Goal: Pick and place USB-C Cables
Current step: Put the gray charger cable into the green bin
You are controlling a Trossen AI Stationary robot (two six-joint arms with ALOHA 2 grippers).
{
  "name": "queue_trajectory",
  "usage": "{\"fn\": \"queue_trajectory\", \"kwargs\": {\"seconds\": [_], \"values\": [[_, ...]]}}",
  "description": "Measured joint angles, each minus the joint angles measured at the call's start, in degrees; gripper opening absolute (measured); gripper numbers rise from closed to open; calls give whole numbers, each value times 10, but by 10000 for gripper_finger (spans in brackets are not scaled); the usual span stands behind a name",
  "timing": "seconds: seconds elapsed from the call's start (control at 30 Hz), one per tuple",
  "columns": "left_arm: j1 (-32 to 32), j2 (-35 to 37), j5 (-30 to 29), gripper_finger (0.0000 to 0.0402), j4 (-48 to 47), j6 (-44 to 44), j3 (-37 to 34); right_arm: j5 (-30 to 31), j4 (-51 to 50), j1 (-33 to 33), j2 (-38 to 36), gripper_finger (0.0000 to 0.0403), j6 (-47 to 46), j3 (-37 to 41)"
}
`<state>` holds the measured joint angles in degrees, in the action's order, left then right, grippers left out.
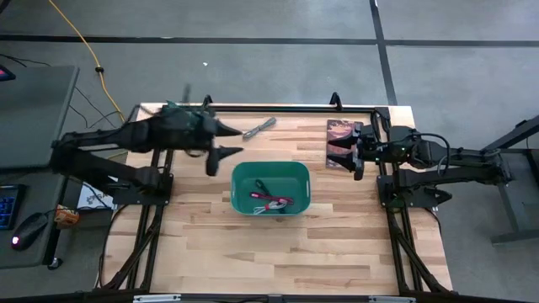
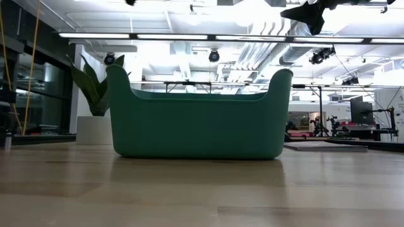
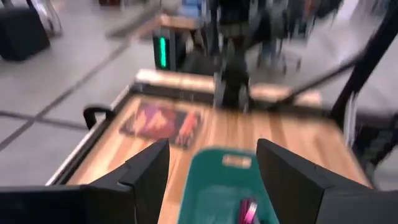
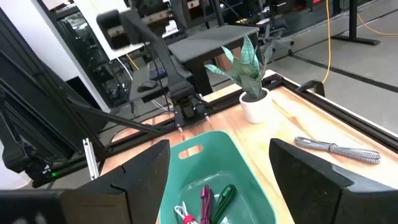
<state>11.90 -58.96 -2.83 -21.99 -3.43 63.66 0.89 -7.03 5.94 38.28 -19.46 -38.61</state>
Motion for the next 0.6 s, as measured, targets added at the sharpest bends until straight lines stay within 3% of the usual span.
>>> {"fn": "queue_trajectory", "kwargs": {"seconds": [0.3,0.47,0.6], "values": [[1,158,-30,221,181,-100,-182,0,5,0,0,265,0,0],[1,179,-41,221,225,-126,-239,0,11,0,0,265,0,0],[1,177,-41,221,231,-127,-246,0,13,0,0,265,2,0]]}}
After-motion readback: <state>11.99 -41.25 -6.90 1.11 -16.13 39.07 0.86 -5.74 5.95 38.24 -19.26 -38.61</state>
